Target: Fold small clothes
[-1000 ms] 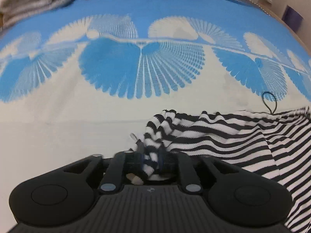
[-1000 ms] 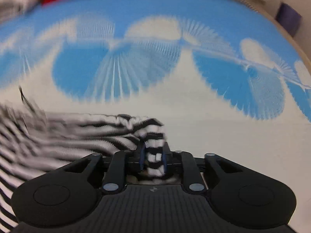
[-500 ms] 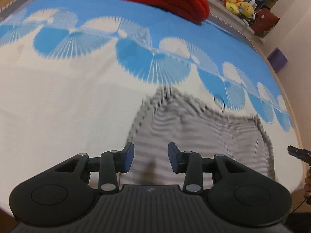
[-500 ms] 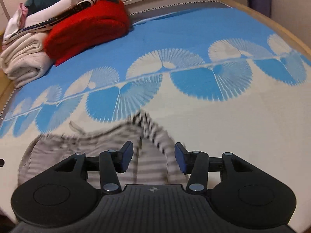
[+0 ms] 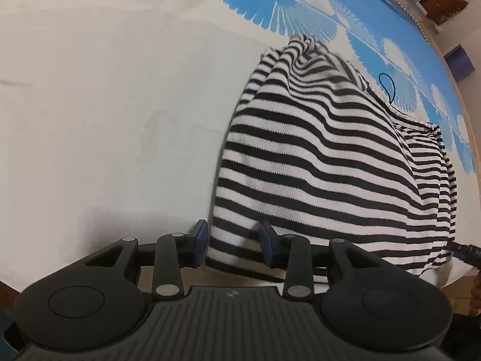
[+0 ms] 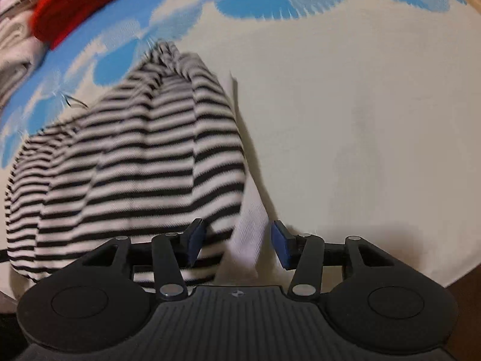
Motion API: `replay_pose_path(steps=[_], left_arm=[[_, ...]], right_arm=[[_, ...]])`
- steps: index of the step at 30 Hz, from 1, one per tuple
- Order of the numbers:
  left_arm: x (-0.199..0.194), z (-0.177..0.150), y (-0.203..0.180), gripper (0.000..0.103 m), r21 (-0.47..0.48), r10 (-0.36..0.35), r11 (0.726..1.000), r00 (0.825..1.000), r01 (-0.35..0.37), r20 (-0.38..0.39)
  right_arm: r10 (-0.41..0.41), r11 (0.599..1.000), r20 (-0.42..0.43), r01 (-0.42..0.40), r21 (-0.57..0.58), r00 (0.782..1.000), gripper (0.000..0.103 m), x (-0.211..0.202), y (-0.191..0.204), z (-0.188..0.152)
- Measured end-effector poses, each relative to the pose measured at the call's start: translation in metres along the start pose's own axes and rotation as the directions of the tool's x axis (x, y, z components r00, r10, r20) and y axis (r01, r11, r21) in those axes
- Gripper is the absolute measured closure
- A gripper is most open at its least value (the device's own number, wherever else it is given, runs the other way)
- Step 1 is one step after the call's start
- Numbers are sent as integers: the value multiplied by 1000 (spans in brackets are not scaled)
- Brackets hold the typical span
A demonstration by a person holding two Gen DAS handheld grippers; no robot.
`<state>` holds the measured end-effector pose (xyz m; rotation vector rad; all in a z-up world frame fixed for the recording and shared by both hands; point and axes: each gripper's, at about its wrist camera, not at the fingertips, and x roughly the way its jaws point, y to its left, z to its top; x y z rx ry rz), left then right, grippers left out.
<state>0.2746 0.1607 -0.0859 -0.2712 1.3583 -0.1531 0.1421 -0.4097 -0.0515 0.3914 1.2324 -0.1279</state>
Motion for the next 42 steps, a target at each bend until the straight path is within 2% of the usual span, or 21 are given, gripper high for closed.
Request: replay_pose_path(steps=[2, 3, 4, 5, 8, 10, 11, 12, 14, 16, 18, 20, 22, 25, 28, 30, 33, 35, 38, 40, 42], left_arm=[[4, -2, -2, 71, 22, -3, 1000, 1000, 4, -22], [5, -4, -2, 94, 41, -7, 999, 1000, 8, -28], [4, -5, -4, 101, 67, -6, 998, 1000, 8, -23], [1, -7, -5, 101, 86, -5, 996, 1000, 5, -2], [-29, -11, 2, 102, 74, -49, 996, 989, 39, 137], [-46, -14, 14, 102, 48, -51, 998, 977, 42, 205], [-45, -17, 19, 102, 39, -27, 999, 981, 20, 192], [-37, -19, 23, 101, 30, 5, 999, 991, -9, 135], [-19, -23, 19, 101, 74, 50, 996, 998, -53, 40], [-8, -27, 7, 101, 156, 94, 984, 995, -92, -11], [-6, -28, 2, 98, 169, 121, 979, 992, -115, -21], [-12, -24, -1, 98, 168, 146, 975, 989, -147, 15], [-24, -20, -5, 93, 157, 135, 976, 986, -149, 96], [-42, -12, -17, 91, 158, 65, 982, 975, -99, 211], [-44, -4, -45, 91, 201, 1, 978, 963, -58, 270], [-38, 2, -73, 91, 244, -4, 967, 954, -73, 300], [-24, 4, -104, 87, 284, 2, 954, 951, -95, 310], [-13, 6, -118, 87, 286, 12, 953, 952, -103, 305], [2, 10, -137, 87, 277, 18, 955, 954, -105, 300], [11, 13, -141, 87, 267, 17, 959, 957, -98, 291], [21, 19, -147, 87, 258, 28, 961, 961, -103, 276]], right_arm=[[4, 1000, -13, -4, -10, 1000, 53, 4, 1, -1], [5, 1000, -19, -5, -21, 1000, 56, 5, 2, -2], [6, 999, -21, -7, -33, 1000, 72, 6, 4, -3], [15, 999, -13, -15, -41, 1000, 88, 4, 5, -3], [101, 995, 97, -101, -3, 990, 93, -20, -1, 1], [178, 981, 206, -189, 34, 962, 94, -45, -11, 0], [203, 975, 239, -218, 39, 950, 94, -54, -16, -1], [204, 975, 250, -220, 38, 946, 94, -58, -20, -3], [140, 989, 187, -145, 15, 972, 94, -48, -23, -5], [64, 998, 50, -63, -18, 997, 94, -23, -21, -10], [-15, 995, -26, 12, -100, 1000, 94, -5, -12, -16], [-29, 993, -25, 26, -115, 999, 93, -3, -8, -15], [-51, 993, -5, 50, -110, 999, 88, -6, -6, -13], [-91, 985, 136, 109, -132, 987, 81, -26, 1, -12], [-11, 987, 206, 44, -153, 978, 81, -32, 8, -4], [-8, 986, 175, 37, -165, 985, 81, -20, 14, 0], [-149, 966, 52, 157, -203, 987, 81, 10, 20, -1], [-212, 959, 8, 209, -192, 977, 73, 22, 21, 2], [-205, 965, 124, 221, -141, 971, 73, 5, 27, 12], [-199, 966, 261, 234, -111, 945, 73, -13, 36, 16], [-147, 977, 343, 189, -93, 928, 73, -23, 44, 21]])
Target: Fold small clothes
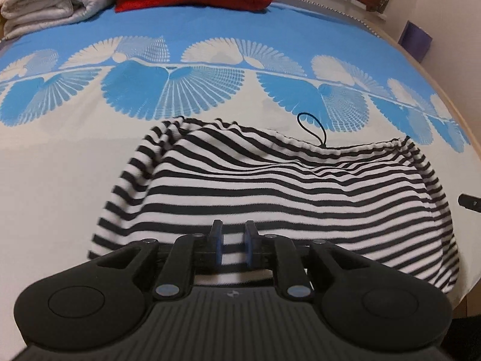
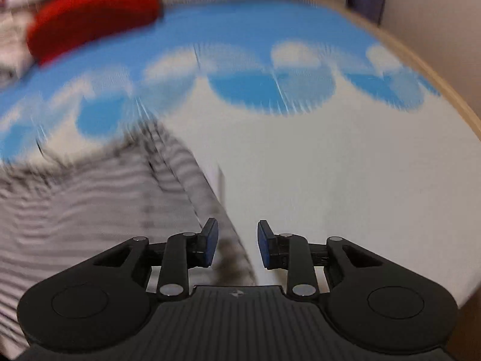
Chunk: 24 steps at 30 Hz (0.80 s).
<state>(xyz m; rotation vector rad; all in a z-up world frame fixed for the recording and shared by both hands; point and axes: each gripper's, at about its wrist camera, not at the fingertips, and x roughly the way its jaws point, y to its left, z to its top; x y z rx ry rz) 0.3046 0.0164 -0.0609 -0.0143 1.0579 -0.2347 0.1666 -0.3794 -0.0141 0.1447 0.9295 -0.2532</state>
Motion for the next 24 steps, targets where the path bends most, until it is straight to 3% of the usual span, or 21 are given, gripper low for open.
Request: replay_pose_path(steps=[2, 5, 7, 10, 14, 18, 20, 22, 24], left_arm=[[11, 3, -2, 87, -8, 13, 1000, 1000, -13, -20], [27, 8, 2, 87, -35, 24, 999, 998, -26, -61], [34, 10, 4, 87, -47, 26, 998, 996, -30, -80], [38, 11, 7, 87, -54, 23, 998, 996, -28, -87], [31, 14, 15, 87, -101, 2, 995, 997, -10, -74], [10, 19, 35, 87, -206, 1, 978, 1000, 2, 15], [18, 19, 48, 87, -276, 22, 961, 1000, -24, -13], [36, 14, 58, 87, -314, 54, 945, 992, -87, -112], [33, 11, 61, 87, -343, 48, 936, 994, -81, -103]], right_arm=[[76, 997, 16, -76, 29, 997, 73, 3, 7, 6], [156, 986, -59, -152, 69, 986, 72, 21, 19, 6], [142, 989, -138, -133, 72, 980, 71, 34, 26, 1], [28, 999, -281, -18, 36, 959, 71, 61, 31, -8], [50, 997, -263, -32, 74, 964, 70, 59, 26, -2], [97, 992, -184, -79, 100, 978, 69, 42, 19, 2], [92, 993, -173, -77, 92, 981, 66, 37, 16, 0], [53, 997, -217, -39, 67, 975, 66, 41, 12, -5], [18, 999, -253, -7, 47, 967, 66, 49, 9, -8]])
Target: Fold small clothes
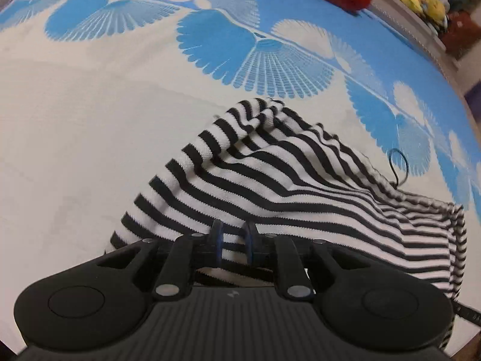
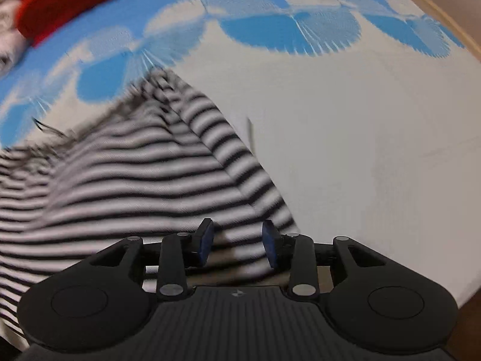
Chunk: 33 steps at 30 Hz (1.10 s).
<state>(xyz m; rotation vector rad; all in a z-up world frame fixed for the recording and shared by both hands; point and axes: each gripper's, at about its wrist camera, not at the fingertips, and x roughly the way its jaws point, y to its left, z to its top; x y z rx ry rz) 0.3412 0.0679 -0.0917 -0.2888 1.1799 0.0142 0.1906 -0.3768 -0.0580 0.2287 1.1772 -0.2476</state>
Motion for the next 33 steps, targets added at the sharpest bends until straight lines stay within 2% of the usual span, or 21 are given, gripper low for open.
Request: replay_pose_path(steps=[2, 3, 4, 7, 10, 15, 17, 20, 21, 22, 25, 26, 27, 28, 29, 30, 31, 33], left_arm=[[-15, -2, -3, 85, 23, -10, 1000, 998, 9, 56], [-25, -5, -5, 81, 46, -18, 999, 996, 14, 93], [-32, -8, -5, 73, 65, -31, 998, 992, 24, 120], [-53, -15, -6, 60, 114, -66, 992, 980, 45, 189], [-69, -24, -9, 58, 187, -76, 982, 969, 32, 236], [-98, -51, -9, 54, 315, -79, 948, 940, -32, 332], [-111, -60, -11, 53, 370, -91, 928, 936, -44, 341], [-143, -76, -19, 51, 437, -112, 896, 915, -74, 387], [-156, -85, -19, 46, 458, -139, 886, 903, -69, 406], [-165, -93, -17, 40, 459, -157, 886, 892, -61, 423], [-176, -116, 0, 41, 382, -162, 923, 871, -32, 464], [-174, -123, 9, 44, 346, -160, 938, 871, -12, 464], [-169, -129, 20, 63, 299, -153, 954, 878, 12, 454], [-161, -134, 31, 85, 257, -135, 966, 896, 25, 423], [-153, -137, 41, 90, 225, -114, 974, 918, 28, 380], [-146, -139, 51, 90, 193, -100, 980, 937, 36, 335], [-142, -140, 59, 90, 175, -107, 983, 945, 54, 309], [-137, -140, 70, 90, 171, -118, 983, 949, 70, 293]], right_arm=[[-3, 1000, 25, 3, -14, 1000, 66, -4, -2, -1], [-8, 1000, 42, 9, -27, 999, 66, -7, -2, -2], [-16, 999, 57, 18, -39, 998, 66, -10, -2, -4], [-17, 999, 87, 19, -26, 996, 64, -21, -9, -8], [-22, 1000, 111, 22, 1, 994, 64, -31, -15, -12], [-34, 999, 162, 32, 17, 986, 64, -48, -21, -22], [-33, 999, 184, 32, 10, 982, 64, -54, -21, -25], [-45, 995, 218, 62, -75, 975, 64, -68, -14, -27], [-46, 993, 260, 74, -98, 965, 64, -79, -12, -28], [-21, 992, 300, 56, -110, 954, 62, -91, -12, -31], [64, 994, 372, -25, -108, 926, 56, -115, -15, -46], [72, 994, 387, -32, -109, 919, 56, -120, -16, -49], [78, 993, 406, -35, -111, 911, 56, -125, -16, -53], [84, 993, 423, -40, -113, 902, 55, -130, -17, -56], [90, 992, 439, -42, -118, 894, 53, -133, -17, -59], [89, 991, 453, -34, -127, 887, 53, -136, -18, -61], [79, 990, 469, -15, -139, 880, 53, -139, -19, -63], [49, 988, 489, 28, -150, 871, 53, -141, -21, -67]])
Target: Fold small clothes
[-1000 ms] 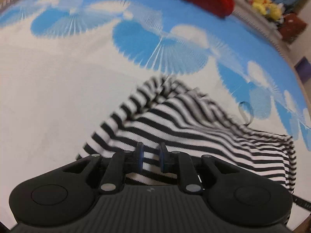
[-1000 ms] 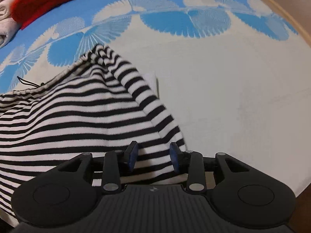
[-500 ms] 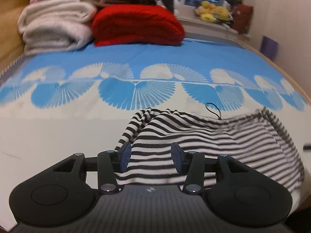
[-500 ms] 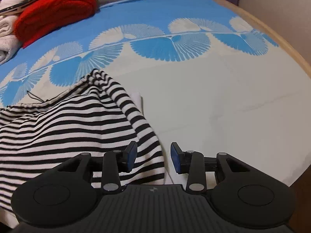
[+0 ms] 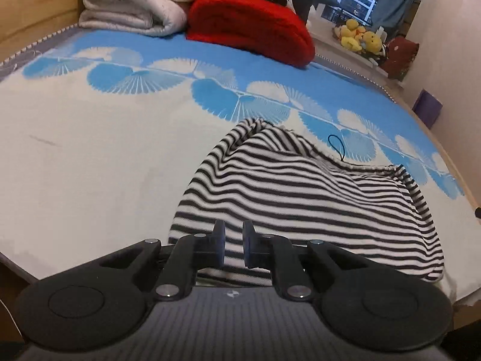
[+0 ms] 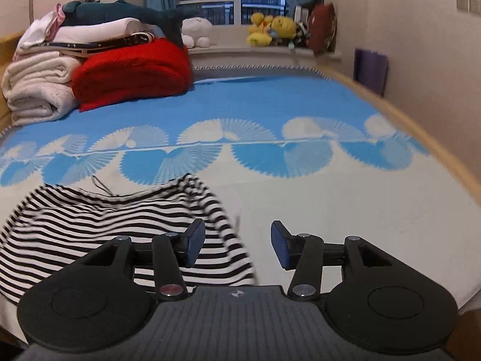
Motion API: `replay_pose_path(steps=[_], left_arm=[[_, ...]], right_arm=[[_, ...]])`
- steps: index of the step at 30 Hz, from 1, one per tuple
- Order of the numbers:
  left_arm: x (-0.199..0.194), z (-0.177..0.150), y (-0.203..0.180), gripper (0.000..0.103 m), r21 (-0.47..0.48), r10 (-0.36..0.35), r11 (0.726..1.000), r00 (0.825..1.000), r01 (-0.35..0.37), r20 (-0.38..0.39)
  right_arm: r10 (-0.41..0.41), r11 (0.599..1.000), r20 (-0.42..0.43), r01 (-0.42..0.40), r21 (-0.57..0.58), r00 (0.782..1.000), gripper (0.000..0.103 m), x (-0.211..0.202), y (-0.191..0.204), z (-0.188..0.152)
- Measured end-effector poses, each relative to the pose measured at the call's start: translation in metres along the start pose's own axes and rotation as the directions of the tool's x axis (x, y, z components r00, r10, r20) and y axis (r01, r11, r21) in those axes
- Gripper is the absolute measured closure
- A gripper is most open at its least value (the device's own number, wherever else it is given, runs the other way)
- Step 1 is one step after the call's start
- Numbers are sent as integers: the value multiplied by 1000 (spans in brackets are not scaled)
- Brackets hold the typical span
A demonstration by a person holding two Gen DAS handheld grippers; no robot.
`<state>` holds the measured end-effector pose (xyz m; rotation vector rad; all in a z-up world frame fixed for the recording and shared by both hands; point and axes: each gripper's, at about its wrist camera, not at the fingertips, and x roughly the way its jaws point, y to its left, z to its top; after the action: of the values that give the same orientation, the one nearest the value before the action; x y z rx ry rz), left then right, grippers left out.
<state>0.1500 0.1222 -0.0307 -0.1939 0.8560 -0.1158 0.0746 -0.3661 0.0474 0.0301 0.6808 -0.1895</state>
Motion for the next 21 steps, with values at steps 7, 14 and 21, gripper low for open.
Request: replay_pose_path(steps=[7, 14, 21], left_arm=[[22, -5, 21, 87, -150, -28, 989, 993, 11, -112], [40, -11, 21, 75, -232, -83, 972, 978, 37, -189], [70, -21, 31, 44, -414, -103, 910, 957, -19, -270]], right_arm=[[-37, 998, -46, 35, -42, 998, 53, 11, -7, -10], [-39, 999, -39, 40, 23, 999, 52, 7, -23, -16], [-52, 994, -57, 58, 96, 997, 52, 7, -54, -19]])
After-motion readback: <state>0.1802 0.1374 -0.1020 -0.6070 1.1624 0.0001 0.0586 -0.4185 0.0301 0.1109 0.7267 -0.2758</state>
